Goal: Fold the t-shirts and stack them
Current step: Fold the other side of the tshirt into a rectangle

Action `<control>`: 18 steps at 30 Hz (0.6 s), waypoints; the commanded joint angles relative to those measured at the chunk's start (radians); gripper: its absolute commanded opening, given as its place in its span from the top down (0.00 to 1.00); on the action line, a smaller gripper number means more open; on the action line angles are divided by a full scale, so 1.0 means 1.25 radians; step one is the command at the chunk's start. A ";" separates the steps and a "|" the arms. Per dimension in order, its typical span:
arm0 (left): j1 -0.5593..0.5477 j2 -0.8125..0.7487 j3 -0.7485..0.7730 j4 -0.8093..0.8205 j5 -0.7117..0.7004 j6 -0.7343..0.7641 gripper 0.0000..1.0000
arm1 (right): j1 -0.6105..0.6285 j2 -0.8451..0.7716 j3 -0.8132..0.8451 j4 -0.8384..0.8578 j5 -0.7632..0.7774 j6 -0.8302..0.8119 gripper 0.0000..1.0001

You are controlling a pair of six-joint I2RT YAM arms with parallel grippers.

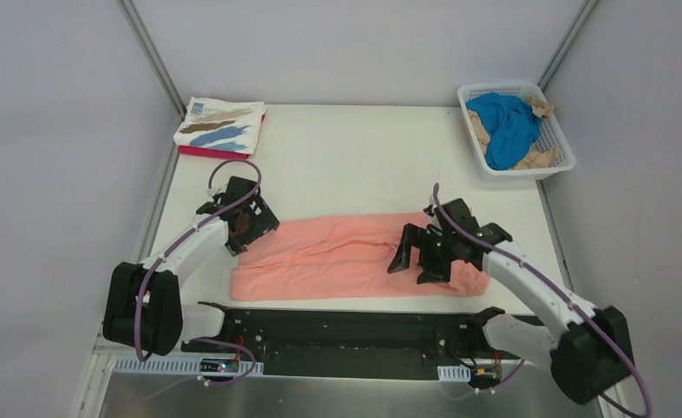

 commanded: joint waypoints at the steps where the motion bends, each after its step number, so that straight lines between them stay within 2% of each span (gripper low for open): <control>1: -0.002 -0.053 -0.013 -0.003 -0.039 0.014 0.01 | 0.098 -0.191 -0.006 -0.114 -0.111 0.019 0.01; 3: -0.001 -0.063 -0.015 -0.004 -0.043 0.015 0.01 | 0.100 -0.243 -0.001 -0.102 -0.095 0.017 0.01; 5: -0.001 -0.069 -0.015 -0.006 -0.044 0.016 0.01 | 0.100 -0.262 0.019 -0.104 -0.001 0.014 0.01; 9: -0.001 -0.075 -0.016 -0.009 -0.038 0.017 0.01 | 0.095 -0.227 0.074 -0.119 0.349 0.042 0.00; 11: -0.001 -0.070 -0.014 -0.008 -0.030 0.016 0.01 | 0.071 -0.180 0.088 -0.086 0.457 0.046 0.01; 13: -0.001 -0.063 -0.012 -0.009 -0.023 0.018 0.01 | 0.007 -0.126 0.091 -0.023 0.460 0.041 0.00; 18: -0.001 -0.053 -0.005 -0.009 -0.016 0.021 0.01 | -0.083 0.030 0.078 0.140 0.341 0.026 0.01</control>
